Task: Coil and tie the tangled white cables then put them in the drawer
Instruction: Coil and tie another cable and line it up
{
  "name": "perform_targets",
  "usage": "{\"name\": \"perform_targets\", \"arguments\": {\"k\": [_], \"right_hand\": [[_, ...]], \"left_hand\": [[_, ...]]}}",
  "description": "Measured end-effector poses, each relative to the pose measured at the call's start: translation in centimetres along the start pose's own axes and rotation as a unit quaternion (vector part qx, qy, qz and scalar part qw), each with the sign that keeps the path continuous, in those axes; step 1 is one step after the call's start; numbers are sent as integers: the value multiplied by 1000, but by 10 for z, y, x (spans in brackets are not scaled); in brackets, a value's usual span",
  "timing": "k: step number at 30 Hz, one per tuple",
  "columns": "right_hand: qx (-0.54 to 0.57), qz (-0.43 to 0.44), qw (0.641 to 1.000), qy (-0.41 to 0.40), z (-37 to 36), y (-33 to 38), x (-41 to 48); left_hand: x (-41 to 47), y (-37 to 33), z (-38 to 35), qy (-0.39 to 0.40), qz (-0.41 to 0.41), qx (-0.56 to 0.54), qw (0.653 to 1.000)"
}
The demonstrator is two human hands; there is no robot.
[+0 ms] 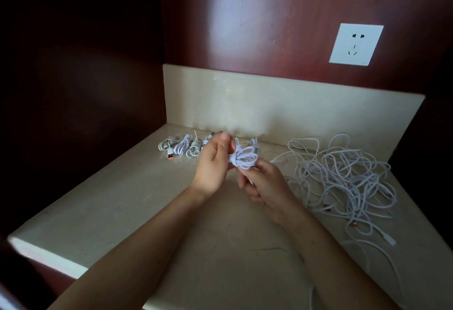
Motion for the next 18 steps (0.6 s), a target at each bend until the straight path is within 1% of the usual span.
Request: {"name": "perform_targets", "arguments": {"k": [2, 5, 6, 8, 10, 12, 14, 16, 18], "right_hand": [[-32, 29, 999, -16, -6, 0, 0], [-89, 60, 993, -44, -12, -1, 0], [-104, 65, 991, -58, -12, 1, 0], [-94, 59, 990, -83, -10, 1, 1], [-65, 49, 992, -98, -4, 3, 0], [-52, 39, 994, -92, 0, 5, 0], [-50, 49, 994, -90, 3, 7, -1], [-60, 61, 990, -116, 9, 6, 2], [-91, 60, 985, -133, 14, 4, 5]], "left_hand": [[3, 8, 8, -36, -24, 58, 997], [3, 7, 14, -77, -77, 206, 973], [2, 5, 13, -78, -88, 233, 965], [0, 1, 9, -60, -100, 268, 956], [-1, 0, 3, -27, -93, 273, 957], [-3, -1, -3, 7, -69, 234, 970], [-4, 1, -4, 36, -55, 195, 979], [-4, 6, -6, 73, -60, 182, 979], [-2, 11, -9, 101, -79, 192, 973]]}}
Point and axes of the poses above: each hand's wrist, its own x-axis towards the middle knuckle, its own z-axis out of the back of the hand, y = z × x, the point moved 4 cm from there along x, towards the middle knuckle, and after that the axes turned 8 degrees about -x, right-handed, at the moved point
